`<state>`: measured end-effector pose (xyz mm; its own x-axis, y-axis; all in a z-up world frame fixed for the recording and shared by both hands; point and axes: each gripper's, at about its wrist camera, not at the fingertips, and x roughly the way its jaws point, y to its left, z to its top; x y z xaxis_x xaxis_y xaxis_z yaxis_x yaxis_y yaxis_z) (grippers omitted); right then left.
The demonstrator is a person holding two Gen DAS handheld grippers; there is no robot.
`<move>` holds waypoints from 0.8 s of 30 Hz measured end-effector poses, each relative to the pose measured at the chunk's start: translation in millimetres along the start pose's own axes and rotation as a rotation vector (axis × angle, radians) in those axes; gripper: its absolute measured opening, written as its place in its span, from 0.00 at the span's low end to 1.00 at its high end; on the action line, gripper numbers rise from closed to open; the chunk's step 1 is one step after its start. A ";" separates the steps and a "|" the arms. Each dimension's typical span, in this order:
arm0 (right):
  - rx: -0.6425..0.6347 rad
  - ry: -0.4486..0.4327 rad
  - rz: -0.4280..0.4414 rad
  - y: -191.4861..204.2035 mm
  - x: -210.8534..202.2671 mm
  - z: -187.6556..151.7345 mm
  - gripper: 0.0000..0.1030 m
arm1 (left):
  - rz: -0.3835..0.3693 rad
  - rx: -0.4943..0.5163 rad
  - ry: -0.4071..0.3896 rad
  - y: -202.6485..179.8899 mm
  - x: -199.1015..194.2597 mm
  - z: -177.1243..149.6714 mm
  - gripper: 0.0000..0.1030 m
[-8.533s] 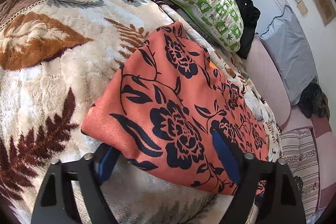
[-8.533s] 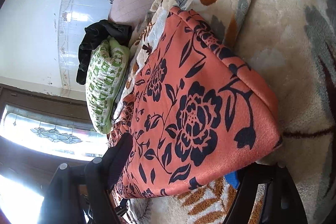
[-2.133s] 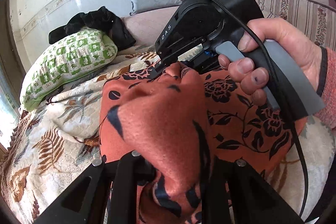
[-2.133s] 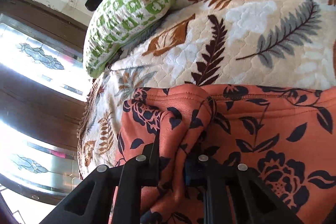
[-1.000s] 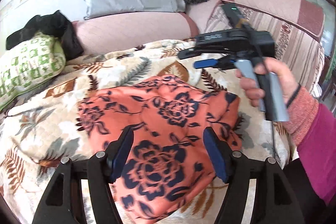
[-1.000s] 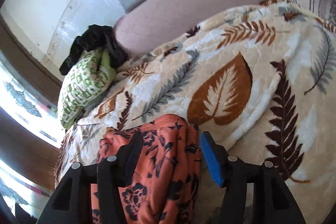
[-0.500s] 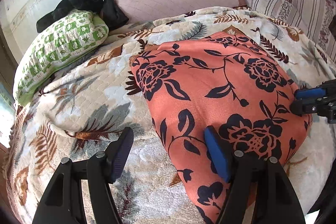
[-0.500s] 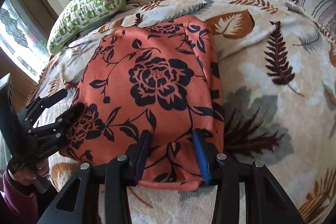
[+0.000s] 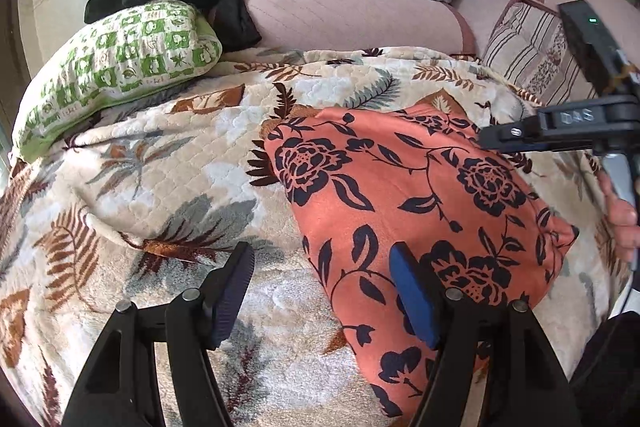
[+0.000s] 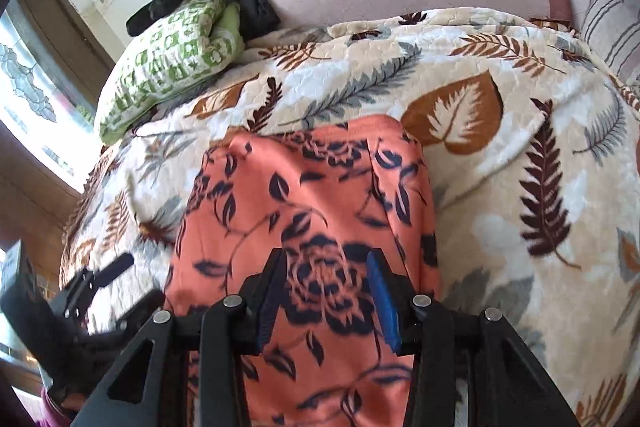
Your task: Fold small clothes
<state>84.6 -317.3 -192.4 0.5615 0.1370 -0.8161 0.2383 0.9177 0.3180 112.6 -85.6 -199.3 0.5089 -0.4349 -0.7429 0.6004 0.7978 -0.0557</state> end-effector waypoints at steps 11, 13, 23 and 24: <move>0.076 0.146 -0.063 8.4 88.8 65.7 0.43 | 0.072 0.149 0.027 -18.4 16.4 -15.7 0.70; 0.044 0.145 0.032 26.1 85.2 69.5 0.43 | 0.054 0.126 0.025 -15.3 14.8 -16.1 0.70; -0.090 0.226 0.071 96.9 162.5 64.3 0.46 | -0.020 0.064 0.040 -5.4 18.8 -21.0 0.70; -0.084 0.218 0.077 97.4 158.3 65.8 0.47 | -0.025 0.063 0.039 -5.5 18.5 -21.2 0.70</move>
<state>248.9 -230.7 -258.9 0.3887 0.2767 -0.8788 0.1298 0.9279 0.3496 105.6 -89.2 -226.9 0.4696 -0.4373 -0.7670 0.6512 0.7582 -0.0336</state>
